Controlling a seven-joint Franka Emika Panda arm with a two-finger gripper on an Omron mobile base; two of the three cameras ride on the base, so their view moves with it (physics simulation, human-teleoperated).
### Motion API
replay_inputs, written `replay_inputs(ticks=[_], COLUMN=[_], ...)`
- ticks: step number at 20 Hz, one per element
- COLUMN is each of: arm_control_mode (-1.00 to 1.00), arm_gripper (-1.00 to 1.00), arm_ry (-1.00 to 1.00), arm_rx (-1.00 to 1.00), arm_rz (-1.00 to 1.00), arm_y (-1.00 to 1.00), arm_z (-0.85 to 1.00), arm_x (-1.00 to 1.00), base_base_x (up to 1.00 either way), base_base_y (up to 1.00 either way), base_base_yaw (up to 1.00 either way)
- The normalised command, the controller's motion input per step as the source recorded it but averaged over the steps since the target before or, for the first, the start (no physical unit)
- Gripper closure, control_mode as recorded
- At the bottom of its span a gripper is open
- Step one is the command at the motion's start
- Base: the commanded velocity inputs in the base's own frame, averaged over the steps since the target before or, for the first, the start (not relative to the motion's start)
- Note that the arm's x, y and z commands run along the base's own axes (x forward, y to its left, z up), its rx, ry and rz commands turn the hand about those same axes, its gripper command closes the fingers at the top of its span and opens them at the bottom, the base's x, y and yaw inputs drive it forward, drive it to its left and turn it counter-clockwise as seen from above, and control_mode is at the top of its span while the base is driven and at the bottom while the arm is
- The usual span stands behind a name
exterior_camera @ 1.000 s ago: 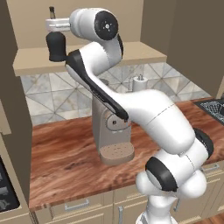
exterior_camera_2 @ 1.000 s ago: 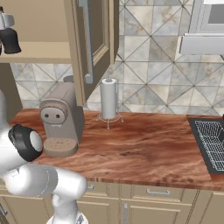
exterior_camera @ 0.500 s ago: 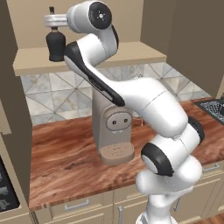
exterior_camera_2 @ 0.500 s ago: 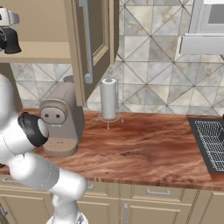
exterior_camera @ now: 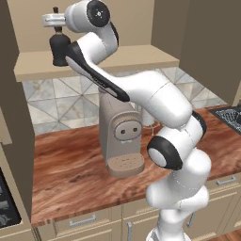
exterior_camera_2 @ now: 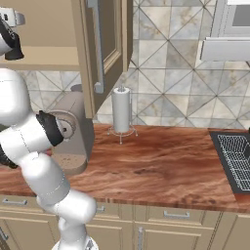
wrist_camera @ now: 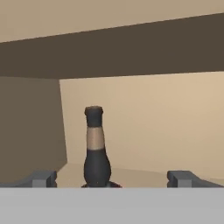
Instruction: Get the candle and the liquor from the cabinet and move them to the dining counter.
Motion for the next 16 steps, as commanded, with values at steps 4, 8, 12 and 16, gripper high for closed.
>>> replay_inputs(ticks=[4,8,12,16], arm_control_mode=[-1.0,-1.0,-1.0,-1.0], arm_gripper=[-1.0,-1.0,-1.0,-1.0], arm_ry=[0.0,0.0,0.0,0.0], arm_rx=[0.0,0.0,0.0,0.0], arm_rz=[0.04,0.01,0.0,0.02], arm_y=[0.16,0.02,0.07,0.0], arm_z=[0.0,0.0,-0.01,-0.08], arm_x=[0.22,0.07,0.17,0.19], base_base_x=[0.0,0.0,0.0,0.0], base_base_y=[0.0,0.0,0.0,0.0], base_base_yaw=[0.0,0.0,0.0,0.0])
